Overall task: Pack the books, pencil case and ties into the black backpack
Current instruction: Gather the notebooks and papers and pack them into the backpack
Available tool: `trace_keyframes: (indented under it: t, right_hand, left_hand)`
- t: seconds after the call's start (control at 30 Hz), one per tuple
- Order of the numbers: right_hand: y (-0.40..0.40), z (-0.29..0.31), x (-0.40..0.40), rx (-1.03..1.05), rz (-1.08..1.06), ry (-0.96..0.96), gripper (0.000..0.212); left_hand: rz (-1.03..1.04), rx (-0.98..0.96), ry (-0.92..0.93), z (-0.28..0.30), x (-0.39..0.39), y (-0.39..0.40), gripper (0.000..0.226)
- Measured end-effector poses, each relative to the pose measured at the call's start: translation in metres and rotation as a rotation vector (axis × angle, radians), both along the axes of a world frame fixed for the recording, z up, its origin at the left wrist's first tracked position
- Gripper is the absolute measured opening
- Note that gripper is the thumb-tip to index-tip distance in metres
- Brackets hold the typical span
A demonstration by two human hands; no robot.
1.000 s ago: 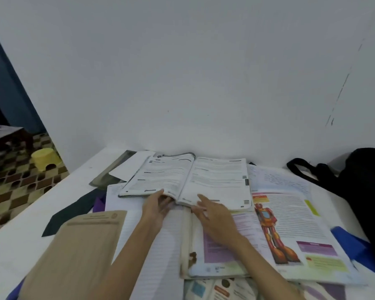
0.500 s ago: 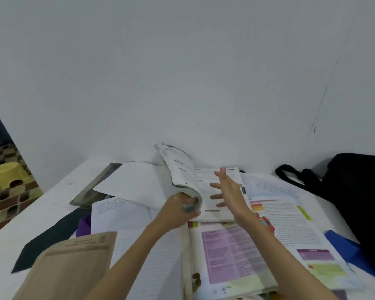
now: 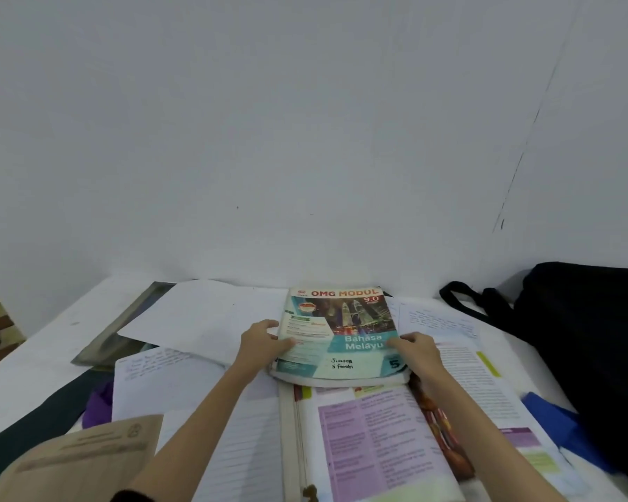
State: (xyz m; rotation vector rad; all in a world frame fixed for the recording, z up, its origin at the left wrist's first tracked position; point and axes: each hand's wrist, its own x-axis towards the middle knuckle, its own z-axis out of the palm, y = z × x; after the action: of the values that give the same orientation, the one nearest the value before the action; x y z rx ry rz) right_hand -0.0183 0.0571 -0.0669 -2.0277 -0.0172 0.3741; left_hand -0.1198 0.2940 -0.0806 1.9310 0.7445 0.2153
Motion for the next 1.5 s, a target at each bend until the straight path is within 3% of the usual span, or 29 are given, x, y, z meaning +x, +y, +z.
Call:
trace_keyframes:
  t: [0.2, 0.3, 0.43, 0.57, 0.67, 0.83, 1.03, 1.13, 1.2, 1.3, 1.37, 1.4, 1.47, 1.5]
  right_hand:
    - [0.006, -0.003, 0.012, -0.097, 0.067, 0.038, 0.028]
    - [0.006, 0.002, 0.012, -0.103, 0.079, 0.035, 0.022]
    - [0.005, 0.018, 0.005, 0.021, 0.058, 0.015, 0.023]
    - [-0.001, 0.041, -0.006, 0.351, 0.031, -0.006, 0.035]
    - [-0.004, 0.069, -0.019, 0.547, 0.127, -0.024, 0.028]
    - [-0.004, 0.1, -0.045, 0.623, 0.212, -0.059, 0.02]
    - [-0.014, 0.116, -0.06, 0.451, 0.281, -0.184, 0.022]
    - [-0.025, 0.133, -0.06, 0.403, 0.273, -0.31, 0.039]
    - [-0.038, 0.148, -0.058, 0.367, 0.22, -0.517, 0.058]
    - [-0.063, 0.166, -0.058, 0.089, 0.209, -0.884, 0.093]
    - [-0.085, 0.174, -0.059, -0.133, 0.241, -0.977, 0.102]
    - [-0.097, 0.178, -0.06, -0.255, 0.259, -0.965, 0.095]
    - [-0.13, 0.188, -0.063, -0.426, 0.316, -0.803, 0.051]
    - [-0.147, 0.19, -0.064, -0.389, 0.37, -0.688, 0.031]
  left_hand:
    - [-0.077, -0.238, 0.012, 0.017, 0.017, -0.008, 0.015]
    - [-0.099, -0.454, -0.051, 0.02, 0.014, -0.011, 0.027]
    - [-0.152, -0.56, -0.219, 0.027, 0.002, -0.014, 0.033]
    - [-0.217, -0.635, -0.383, 0.051, -0.013, -0.012, 0.032]
    - [-0.271, -0.622, -0.456, 0.068, -0.025, -0.011, 0.036]
    - [-0.294, -0.471, -0.452, 0.086, -0.041, -0.02, 0.036]
    - [-0.191, -0.349, -0.443, 0.078, -0.056, -0.034, 0.038]
    - [-0.103, -0.281, -0.476, 0.091, -0.059, -0.049, 0.022]
    - [-0.133, -0.183, -0.52, 0.107, -0.06, -0.062, 0.013]
    - [-0.234, 0.034, -0.565, 0.135, -0.058, -0.089, 0.009]
    - [-0.302, 0.243, -0.576, 0.152, -0.052, -0.11, 0.012]
    - [-0.331, 0.379, -0.591, 0.16, -0.05, -0.118, 0.012]
    - [-0.437, 0.69, -0.661, 0.176, -0.044, -0.142, 0.013]
    - [-0.489, 0.828, -0.7, 0.183, -0.041, -0.155, 0.024]
